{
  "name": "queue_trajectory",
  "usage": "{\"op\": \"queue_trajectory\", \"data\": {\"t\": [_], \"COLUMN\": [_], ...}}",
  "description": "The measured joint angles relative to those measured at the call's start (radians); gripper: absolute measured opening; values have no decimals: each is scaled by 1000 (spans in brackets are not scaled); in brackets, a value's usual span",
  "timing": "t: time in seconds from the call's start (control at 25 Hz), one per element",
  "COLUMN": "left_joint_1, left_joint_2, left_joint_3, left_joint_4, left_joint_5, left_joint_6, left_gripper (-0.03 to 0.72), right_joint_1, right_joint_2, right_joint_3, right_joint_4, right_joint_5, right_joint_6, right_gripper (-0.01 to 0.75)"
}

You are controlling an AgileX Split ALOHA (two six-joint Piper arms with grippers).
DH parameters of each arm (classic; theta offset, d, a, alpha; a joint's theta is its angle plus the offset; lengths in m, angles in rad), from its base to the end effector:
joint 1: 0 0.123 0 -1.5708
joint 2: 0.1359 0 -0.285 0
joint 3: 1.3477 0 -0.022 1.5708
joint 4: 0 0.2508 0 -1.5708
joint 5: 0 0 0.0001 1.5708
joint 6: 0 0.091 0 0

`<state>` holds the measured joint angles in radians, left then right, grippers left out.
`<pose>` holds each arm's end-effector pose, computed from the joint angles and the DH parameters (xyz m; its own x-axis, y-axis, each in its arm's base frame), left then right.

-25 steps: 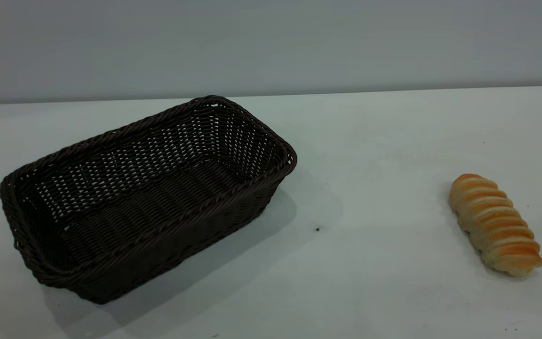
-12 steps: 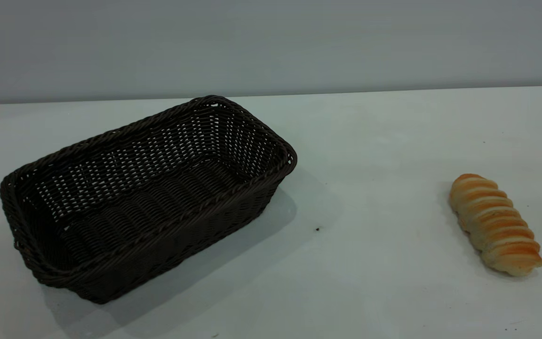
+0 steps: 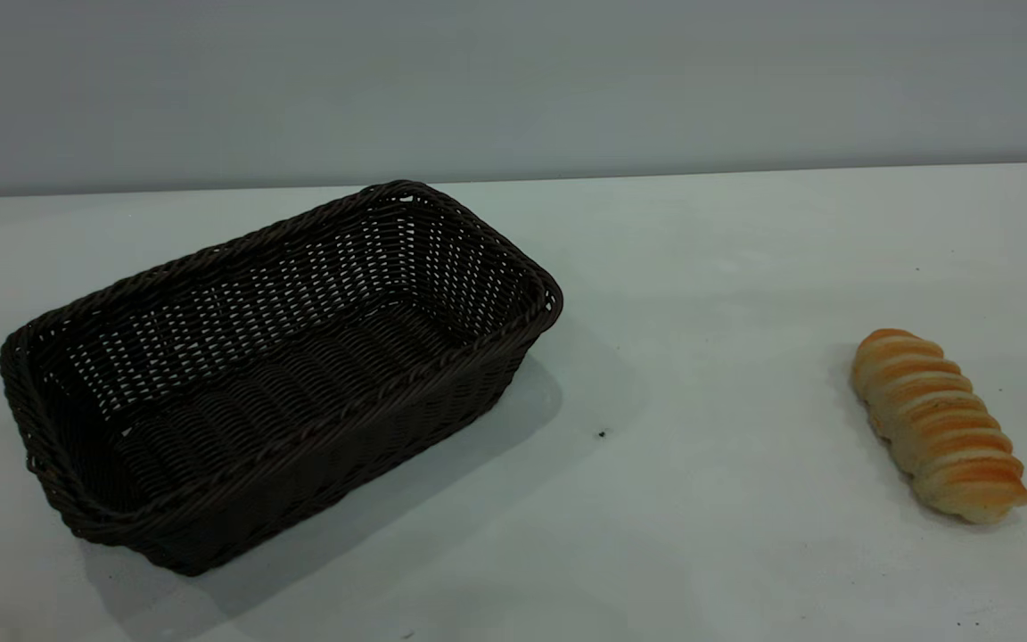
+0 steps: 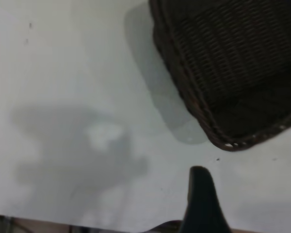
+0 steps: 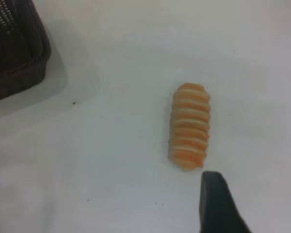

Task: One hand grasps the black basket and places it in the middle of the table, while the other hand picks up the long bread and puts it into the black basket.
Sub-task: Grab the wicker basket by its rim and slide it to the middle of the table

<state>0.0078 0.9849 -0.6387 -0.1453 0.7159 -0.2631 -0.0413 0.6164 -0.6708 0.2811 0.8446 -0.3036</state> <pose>0.1753 -0.0073 0.2619 -0.7847 -0.3690 -0.4981 -0.2577 0.9250 -0.2791 0.1068 0.0145 0.3187 -0.6128 -0.0862 -0.7855 -0.1914 0.9806 0.0417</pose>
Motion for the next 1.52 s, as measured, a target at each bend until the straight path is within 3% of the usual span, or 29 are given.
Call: {"op": "queue_trajectory", "data": {"t": [0.2,0.44,0.76,0.96,1.32,1.44,1.52], "left_joint_1": [0,-5,-79,-82,-82,-82,-82], "left_joint_2": [282,571,752,823,1030,1058,1058], "left_joint_3": [-21,-125,-222,-226,-227,-227,-230], "left_joint_4": [50,59,59,63,-6,-18,-28], "left_joint_5": [-133,-184,-228,-251,-458,-473,-482], "left_joint_6": [-123,-167,-225,-247,-206,-170,-164], "left_gripper": [558,558,558,558,555,496,390], "right_joint_1": [0,0,0,0,0,0,0], "right_joint_2": [0,0,0,0,0,0,0], "right_joint_3": [0,0,0,0,0,0,0], "right_joint_4": [0,2,4,4,4,4,4], "right_joint_5": [0,0,0,0,1,1,1], "right_joint_6": [0,0,0,0,0,0,0], "right_gripper": [372,373,373,373,373,373,373]}}
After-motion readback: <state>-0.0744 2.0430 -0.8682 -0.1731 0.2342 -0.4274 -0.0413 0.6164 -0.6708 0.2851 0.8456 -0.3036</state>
